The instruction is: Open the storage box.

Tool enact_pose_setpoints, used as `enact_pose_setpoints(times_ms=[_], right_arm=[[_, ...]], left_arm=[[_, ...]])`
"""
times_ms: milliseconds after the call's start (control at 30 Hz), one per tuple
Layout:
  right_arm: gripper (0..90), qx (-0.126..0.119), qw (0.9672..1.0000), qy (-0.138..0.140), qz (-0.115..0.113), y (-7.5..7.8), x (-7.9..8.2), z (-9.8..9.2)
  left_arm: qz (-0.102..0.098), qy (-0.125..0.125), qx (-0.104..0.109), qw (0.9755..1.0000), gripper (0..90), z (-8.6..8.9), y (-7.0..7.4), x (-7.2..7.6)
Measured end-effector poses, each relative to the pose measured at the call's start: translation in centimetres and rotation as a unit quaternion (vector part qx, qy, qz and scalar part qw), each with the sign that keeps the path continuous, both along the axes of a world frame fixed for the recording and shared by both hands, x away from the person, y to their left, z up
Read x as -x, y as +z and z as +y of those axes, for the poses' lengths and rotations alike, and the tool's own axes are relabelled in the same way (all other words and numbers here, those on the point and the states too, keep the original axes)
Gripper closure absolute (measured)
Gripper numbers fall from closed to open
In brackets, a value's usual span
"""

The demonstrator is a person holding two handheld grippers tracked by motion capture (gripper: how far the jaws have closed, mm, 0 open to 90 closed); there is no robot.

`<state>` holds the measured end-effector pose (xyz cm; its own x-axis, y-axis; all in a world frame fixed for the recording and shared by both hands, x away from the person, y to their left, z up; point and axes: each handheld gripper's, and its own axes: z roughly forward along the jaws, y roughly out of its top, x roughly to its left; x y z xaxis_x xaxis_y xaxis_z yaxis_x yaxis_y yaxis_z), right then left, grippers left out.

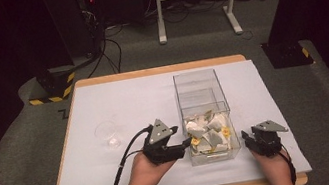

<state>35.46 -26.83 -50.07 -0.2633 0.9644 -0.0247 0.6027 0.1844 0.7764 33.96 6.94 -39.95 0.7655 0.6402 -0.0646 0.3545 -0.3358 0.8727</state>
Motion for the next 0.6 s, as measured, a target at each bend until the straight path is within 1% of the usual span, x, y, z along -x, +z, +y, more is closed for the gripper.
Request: enact_pose_setpoints(times_ms=[33, 67, 100, 167, 200, 233, 267, 367, 400, 433, 467, 500, 533, 600], right_arm=[[56.2, 0.000, 1.0000, 0.000, 0.000, 0.0, 0.0, 0.0], [56.2, 0.000, 1.0000, 0.001, 0.000, 0.0, 0.0, 0.0], [56.2, 0.000, 1.0000, 0.001, 0.000, 0.0, 0.0, 0.0], [56.2, 0.000, 1.0000, 0.002, 0.000, 0.0, 0.0, 0.0], [56.2, -0.002, 1.0000, 0.003, 0.000, 0.0, 0.0, 0.0], [56.2, -0.002, 1.0000, 0.003, 0.000, 0.0, 0.0, 0.0], [56.2, -0.003, 1.0000, 0.003, 0.000, 0.0, 0.0, 0.0], [56.2, -0.003, 1.0000, 0.005, -0.002, 0.0, 0.0, -0.1], [56.2, -0.003, 1.0000, 0.006, -0.002, 0.0, 0.0, -0.1], [56.2, -0.003, 1.0000, 0.006, -0.002, 0.0, 0.0, -0.1], [56.2, -0.003, 1.0000, 0.007, -0.001, 0.0, 0.0, -0.1], [56.2, -0.004, 1.0000, 0.007, -0.002, 0.0, 0.0, -0.1], [56.2, -0.004, 1.0000, 0.007, -0.001, 0.0, 0.0, -0.1], [56.2, -0.005, 1.0000, 0.007, -0.001, 0.0, 0.0, -0.1]], left_arm=[[0.000, 0.000, 0.000, 1.0000, 39.8, 0.0, 0.0, 0.0], [-0.002, -0.006, -0.004, 1.0000, 40.0, -1.0, 0.2, -0.2], [-0.002, -0.006, -0.004, 1.0000, 40.2, -1.0, 0.2, -0.2], [-0.001, -0.011, -0.006, 0.9999, 40.7, -2.0, 0.3, -0.5], [0.000, -0.014, -0.009, 0.9999, 41.1, -2.8, 0.4, -0.7], [0.000, -0.014, -0.009, 0.9999, 41.4, -2.8, 0.4, -0.7], [-0.001, -0.018, -0.014, 0.9997, 41.4, -3.7, 0.4, -0.9], [0.002, -0.019, -0.024, 0.9995, 40.0, -5.0, 0.3, -1.3], [0.001, -0.020, -0.026, 0.9995, 40.0, -5.3, 0.3, -1.4], [0.001, -0.020, -0.026, 0.9995, 40.0, -5.3, 0.3, -1.4], [0.002, -0.021, -0.030, 0.9993, 40.2, -6.0, 0.3, -1.6], [0.002, -0.021, -0.030, 0.9993, 41.0, -6.0, 0.3, -1.6], [0.007, -0.025, -0.035, 0.9991, 41.6, -6.5, 0.2, -2.0], [0.008, -0.026, -0.037, 0.9989, 41.6, -6.8, 0.2, -2.1]])
